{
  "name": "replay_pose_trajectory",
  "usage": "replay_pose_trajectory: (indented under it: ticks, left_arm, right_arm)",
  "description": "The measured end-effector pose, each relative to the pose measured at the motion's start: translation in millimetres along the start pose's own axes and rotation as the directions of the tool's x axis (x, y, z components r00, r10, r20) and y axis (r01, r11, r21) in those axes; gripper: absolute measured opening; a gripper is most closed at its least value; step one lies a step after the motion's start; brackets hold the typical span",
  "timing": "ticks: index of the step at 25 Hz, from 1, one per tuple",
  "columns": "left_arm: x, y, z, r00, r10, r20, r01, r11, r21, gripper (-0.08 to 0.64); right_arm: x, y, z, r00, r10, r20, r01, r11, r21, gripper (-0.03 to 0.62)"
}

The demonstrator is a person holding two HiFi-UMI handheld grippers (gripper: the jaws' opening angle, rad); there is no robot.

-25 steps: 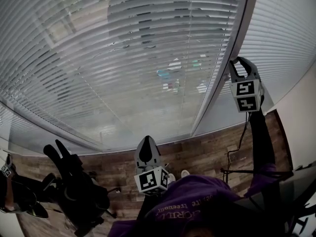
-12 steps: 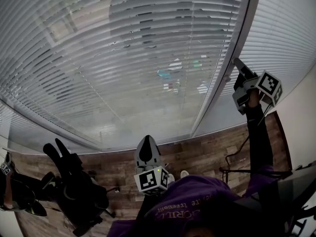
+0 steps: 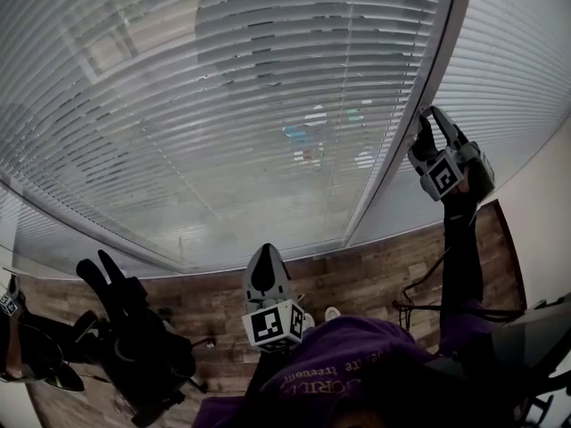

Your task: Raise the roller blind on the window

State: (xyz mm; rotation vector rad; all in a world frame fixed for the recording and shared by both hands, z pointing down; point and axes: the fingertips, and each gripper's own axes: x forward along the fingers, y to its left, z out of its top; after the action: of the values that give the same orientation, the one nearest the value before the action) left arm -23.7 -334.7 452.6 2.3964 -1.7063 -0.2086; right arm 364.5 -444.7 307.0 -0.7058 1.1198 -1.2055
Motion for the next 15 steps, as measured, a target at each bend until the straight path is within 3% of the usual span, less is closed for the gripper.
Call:
replay_pose_trajectory:
  ticks: [5,7,9,10,12,14,15]
  left_arm:
    - [-3,0,2,1.0,-0.002,-0.002,0.002,1.0,0.0,0.002]
    - [-4,-3,2,1.0,-0.005,-0.001,0.005,1.0,0.003,0.002]
    - [-3,-4,3,1.0,-0.007,0.001,0.007,1.0,0.007,0.002]
    - [-3,-3,3,1.0,-0.006,0.001,0.006,1.0,0.008,0.002]
    - [-2,-3,3,1.0,-0.005,0.0,0.005,1.0,0.008,0.002]
    - [-2,-3,3,1.0,-0.008,-0.001,0.008,1.0,0.01,0.002]
    - [-2,-3,4,1.0,-0.011,0.0,0.011,1.0,0.011,0.002]
  right_arm:
    - [-4,2,-3,0.994,0.091,0.065,-0.099,0.983,0.151,0.118]
    - [-6,5,-1,0.993,0.105,0.052,-0.108,0.991,0.075,0.118]
    - [-4,9,0,0.998,0.066,-0.005,-0.066,0.987,-0.149,0.12]
    - [-3,12,-2,0.999,0.028,-0.041,-0.039,0.958,-0.284,0.118]
    - [-2,11,-5,0.992,-0.068,-0.109,0.0,0.85,-0.527,0.12]
    - [-2,9,-11,0.975,-0.163,-0.15,0.005,0.692,-0.722,0.124]
    - [-2,8,-13,0.967,-0.21,-0.144,0.008,0.59,-0.807,0.128]
